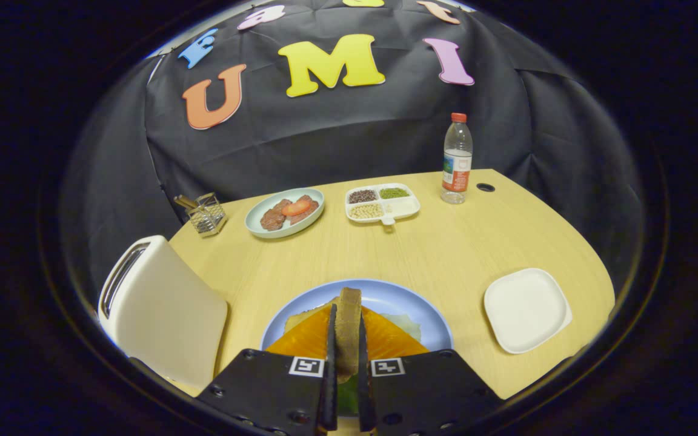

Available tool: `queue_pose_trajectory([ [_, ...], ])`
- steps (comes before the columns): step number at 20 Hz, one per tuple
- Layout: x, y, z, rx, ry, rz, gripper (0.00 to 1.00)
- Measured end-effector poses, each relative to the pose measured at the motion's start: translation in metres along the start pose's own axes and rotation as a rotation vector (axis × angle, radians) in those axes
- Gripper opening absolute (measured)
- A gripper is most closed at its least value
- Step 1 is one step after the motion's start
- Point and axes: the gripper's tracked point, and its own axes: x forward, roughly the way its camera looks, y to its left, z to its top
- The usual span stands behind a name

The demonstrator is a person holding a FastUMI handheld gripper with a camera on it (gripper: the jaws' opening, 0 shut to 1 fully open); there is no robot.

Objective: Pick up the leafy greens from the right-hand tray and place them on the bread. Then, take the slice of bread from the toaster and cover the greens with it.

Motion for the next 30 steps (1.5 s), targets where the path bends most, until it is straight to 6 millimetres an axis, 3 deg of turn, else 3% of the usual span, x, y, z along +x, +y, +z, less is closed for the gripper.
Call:
queue_pose_trajectory([
  [3,0.004,-0.010,-0.004,0.009,-0.004,0.001,0.14],
  [4,0.005,-0.021,-0.007,0.011,0.002,-0.037,0.14],
  [5,0.004,-0.032,-0.012,0.014,0.015,-0.073,0.39],
  [8,0.007,-0.037,-0.029,0.015,0.065,-0.067,0.49],
  [12,-0.004,-0.043,-0.023,0.011,0.038,-0.078,0.56],
  [13,-0.011,-0.040,-0.019,0.012,0.024,-0.067,0.65],
  [15,-0.031,-0.036,-0.004,0.005,-0.040,-0.056,0.84],
  [18,-0.068,-0.025,0.014,-0.016,-0.129,-0.045,0.89],
  [20,-0.096,-0.021,0.024,-0.036,-0.179,-0.051,0.98],
  [25,-0.168,-0.004,0.039,-0.112,-0.311,-0.064,0.97],
  [30,-0.227,0.003,0.033,-0.148,-0.410,-0.078,0.97],
])
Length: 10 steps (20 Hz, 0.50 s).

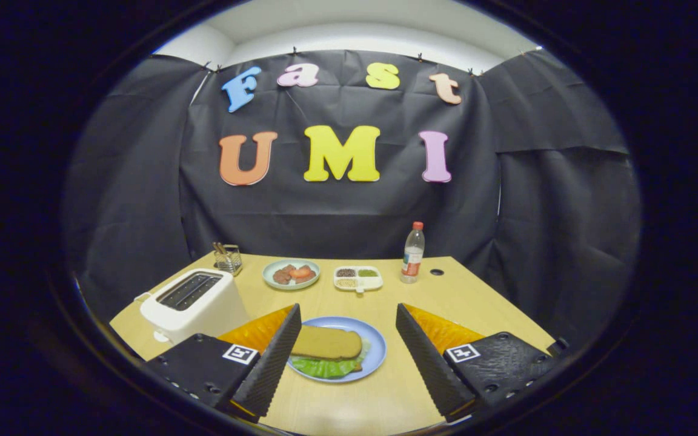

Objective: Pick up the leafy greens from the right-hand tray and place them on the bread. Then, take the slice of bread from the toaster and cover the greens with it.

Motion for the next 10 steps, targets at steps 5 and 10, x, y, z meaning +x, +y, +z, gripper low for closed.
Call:
queue_pose_trajectory([
  [5,-0.054,-0.005,0.010,0.012,-0.055,0.013,0.96],
  [10,-0.103,-0.007,0.028,-0.036,-0.114,0.015,0.96],
])
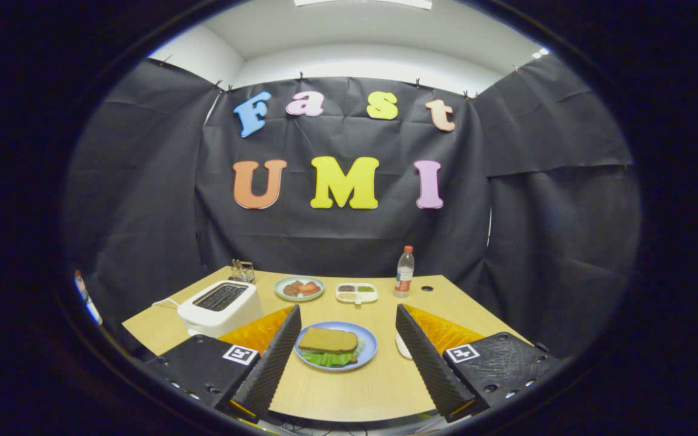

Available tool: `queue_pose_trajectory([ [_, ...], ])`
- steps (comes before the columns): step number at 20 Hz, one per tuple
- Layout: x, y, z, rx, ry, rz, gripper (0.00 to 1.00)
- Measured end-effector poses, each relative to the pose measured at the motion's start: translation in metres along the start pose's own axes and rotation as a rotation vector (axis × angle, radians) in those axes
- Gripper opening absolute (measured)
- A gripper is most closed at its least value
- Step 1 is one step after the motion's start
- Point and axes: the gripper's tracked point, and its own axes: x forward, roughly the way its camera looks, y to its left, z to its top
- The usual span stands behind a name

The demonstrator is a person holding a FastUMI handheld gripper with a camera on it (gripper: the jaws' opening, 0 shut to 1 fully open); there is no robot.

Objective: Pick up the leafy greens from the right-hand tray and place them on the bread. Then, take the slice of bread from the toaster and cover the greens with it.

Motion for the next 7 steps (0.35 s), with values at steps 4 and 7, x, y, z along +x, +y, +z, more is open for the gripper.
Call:
queue_pose_trajectory([
  [4,-0.028,-0.008,0.008,0.009,-0.039,-0.010,0.96],
  [7,-0.040,-0.019,0.005,0.024,-0.051,-0.035,0.95],
])
